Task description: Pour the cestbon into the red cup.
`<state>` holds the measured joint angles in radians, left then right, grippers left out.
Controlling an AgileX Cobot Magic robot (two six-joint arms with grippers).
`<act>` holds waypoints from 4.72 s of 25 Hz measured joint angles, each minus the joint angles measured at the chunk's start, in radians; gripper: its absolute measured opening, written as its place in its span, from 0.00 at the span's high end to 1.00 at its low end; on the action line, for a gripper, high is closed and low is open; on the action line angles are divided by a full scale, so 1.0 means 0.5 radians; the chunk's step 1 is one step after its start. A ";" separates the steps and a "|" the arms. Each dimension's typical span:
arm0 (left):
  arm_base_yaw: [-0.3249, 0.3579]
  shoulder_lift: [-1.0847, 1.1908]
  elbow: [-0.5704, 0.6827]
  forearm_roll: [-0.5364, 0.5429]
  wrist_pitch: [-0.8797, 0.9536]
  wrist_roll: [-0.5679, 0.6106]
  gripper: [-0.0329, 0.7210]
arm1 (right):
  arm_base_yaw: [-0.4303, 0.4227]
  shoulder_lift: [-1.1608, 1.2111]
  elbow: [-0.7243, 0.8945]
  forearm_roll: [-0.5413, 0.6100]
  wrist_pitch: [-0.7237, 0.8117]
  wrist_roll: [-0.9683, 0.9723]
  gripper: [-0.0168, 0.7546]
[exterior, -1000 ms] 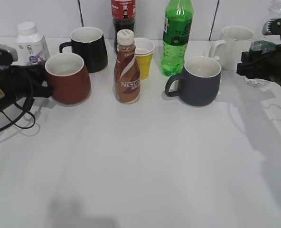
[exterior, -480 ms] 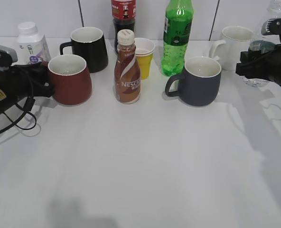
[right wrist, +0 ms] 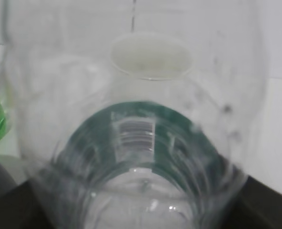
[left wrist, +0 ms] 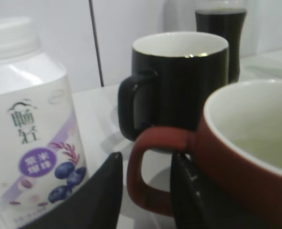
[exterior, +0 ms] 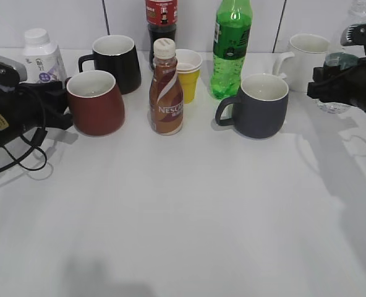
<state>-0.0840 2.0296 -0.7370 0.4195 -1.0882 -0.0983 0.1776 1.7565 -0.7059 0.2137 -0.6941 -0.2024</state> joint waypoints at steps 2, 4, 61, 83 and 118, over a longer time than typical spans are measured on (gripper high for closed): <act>0.000 -0.034 0.005 0.009 0.040 -0.001 0.60 | 0.000 0.000 0.000 -0.005 -0.002 0.000 0.37; 0.000 -0.077 0.029 0.014 0.068 -0.002 0.60 | 0.000 0.000 0.000 -0.014 -0.002 0.002 0.37; 0.000 -2.310 0.367 -0.569 2.255 -0.355 0.62 | 0.000 0.422 0.096 -0.206 -0.580 0.323 0.27; 0.000 -2.496 -0.451 -0.839 4.485 -0.355 0.63 | 0.000 -0.271 0.099 -0.195 0.857 0.405 0.14; -0.071 -3.569 0.411 -0.839 4.322 0.055 0.63 | 0.000 -3.160 0.100 -0.501 3.591 0.441 0.21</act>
<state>-0.1195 0.2451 -0.5314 0.0000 1.0727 -0.0707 0.1776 0.1765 -0.6561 -0.0366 1.1017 0.0180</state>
